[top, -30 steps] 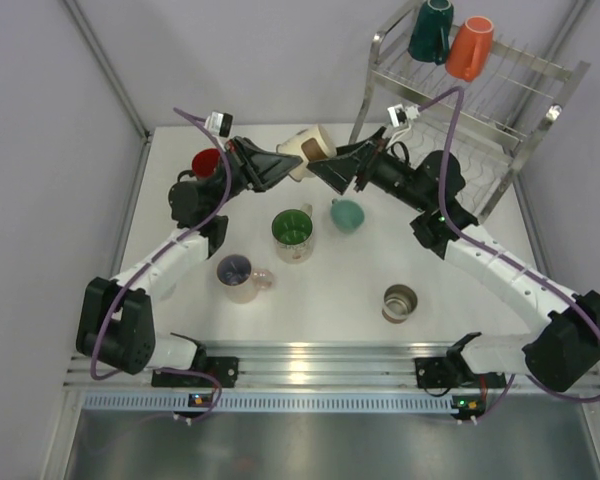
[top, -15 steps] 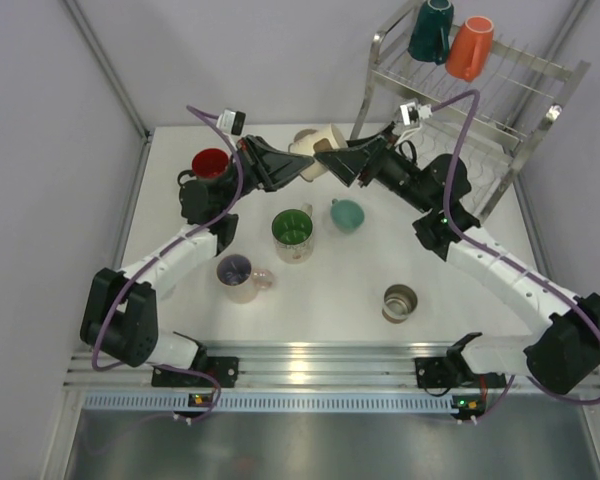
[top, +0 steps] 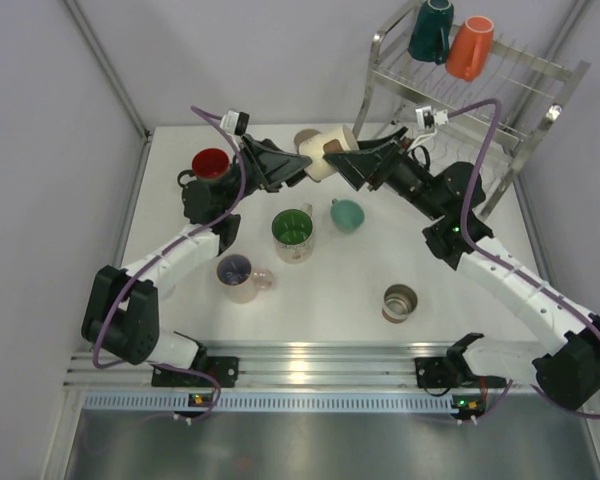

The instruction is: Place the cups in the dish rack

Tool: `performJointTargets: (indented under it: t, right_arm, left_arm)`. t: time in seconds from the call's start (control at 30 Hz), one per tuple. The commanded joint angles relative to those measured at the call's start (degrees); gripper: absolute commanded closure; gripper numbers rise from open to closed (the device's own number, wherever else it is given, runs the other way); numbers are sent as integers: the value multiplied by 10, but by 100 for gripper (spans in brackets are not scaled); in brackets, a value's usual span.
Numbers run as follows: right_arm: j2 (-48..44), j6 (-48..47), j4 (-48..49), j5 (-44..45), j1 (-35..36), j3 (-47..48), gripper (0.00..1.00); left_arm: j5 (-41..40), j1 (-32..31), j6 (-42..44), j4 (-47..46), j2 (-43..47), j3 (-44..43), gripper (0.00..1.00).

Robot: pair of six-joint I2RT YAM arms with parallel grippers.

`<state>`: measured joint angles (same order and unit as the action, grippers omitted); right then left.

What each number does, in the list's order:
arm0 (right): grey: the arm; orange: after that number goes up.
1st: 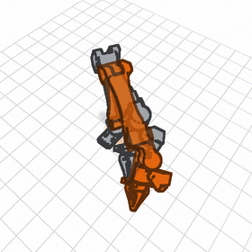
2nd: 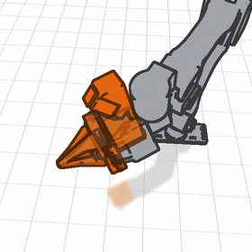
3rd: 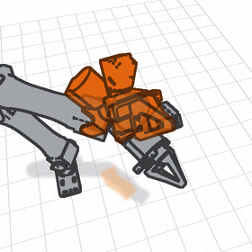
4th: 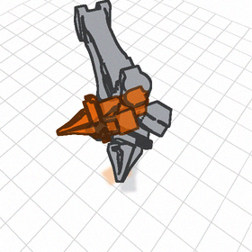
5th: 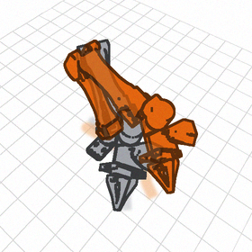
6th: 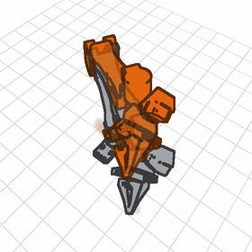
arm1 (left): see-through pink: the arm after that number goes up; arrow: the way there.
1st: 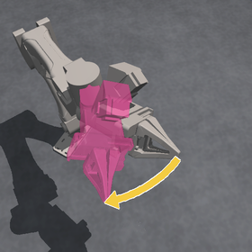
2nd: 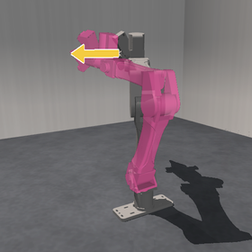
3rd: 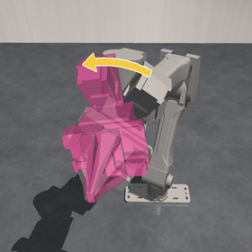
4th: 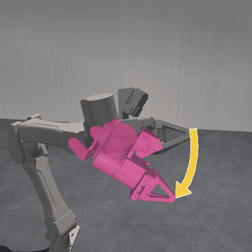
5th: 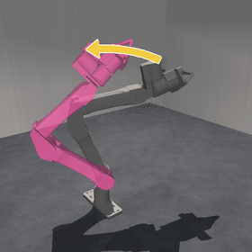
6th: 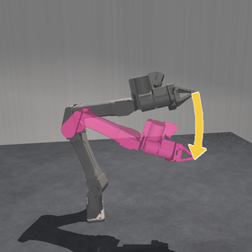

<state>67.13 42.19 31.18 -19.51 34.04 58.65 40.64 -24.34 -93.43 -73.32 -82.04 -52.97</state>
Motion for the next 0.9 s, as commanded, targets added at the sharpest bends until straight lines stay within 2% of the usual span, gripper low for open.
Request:
performJointTargets:
  t: [0.0, 0.03, 0.2, 0.4, 0.47, 0.5, 0.53, 0.57, 0.6, 0.63, 0.67, 0.7, 0.77, 0.8, 0.87]
  right_arm:
    - [-24, -31, -17, 17, -5, 35, 100]
    - [-26, -32, -22, 20, -7, 35, 100]
    - [-43, -28, -56, 21, -44, 37, 100]
    - [-51, -33, -91, 31, -74, 50, 100]
    - [-48, -73, -165, 36, -80, 98, 100]
    - [-44, -96, -202, 53, -82, 124, 100]
    - [-40, -151, -293, 67, -83, 154, 100]
    - [-29, -179, -340, 85, -84, 220, 100]
    - [-21, -206, -381, 127, -84, 254, 100]
    - [-11, -259, -427, 151, -84, 289, 100]
    - [10, -282, -496, 175, -86, 358, 100]
    - [19, -303, -529, 219, -88, 389, 100]
    - [42, -356, -583, 263, -102, 456, 100]
    - [45, -388, -589, 305, -109, 468, 100]
    - [42, -415, -588, 360, -128, 471, 100]
  left_arm:
    - [-11, 1, -1, -85, 6, -1, 33]
    - [-13, 1, 1, -84, 7, 5, 23]
    - [-17, 1, 2, -85, 15, 19, 2]
    - [-14, 2, 11, -84, 21, 43, 2]
    - [-2, 2, 17, -81, 23, 47, 2]
    - [5, 3, 29, -39, 26, 45, 2]
    - [13, 3, 48, -1, 29, 40, 2]
    - [25, 3, 118, 66, 49, 34, 2]
    - [21, 3, 166, 197, 64, 23, 2]
    - [9, 2, 214, 270, 82, 18, 2]
    - [-7, 1, 297, 325, 120, 15, 2]
    - [-41, 1, 333, 422, 137, 6, 2]
    - [-76, 0, 438, 524, 173, -17, 2]
    - [-117, 0, 471, 635, 180, -48, 2]
    - [-157, 0, 555, 726, 194, -80, 2]
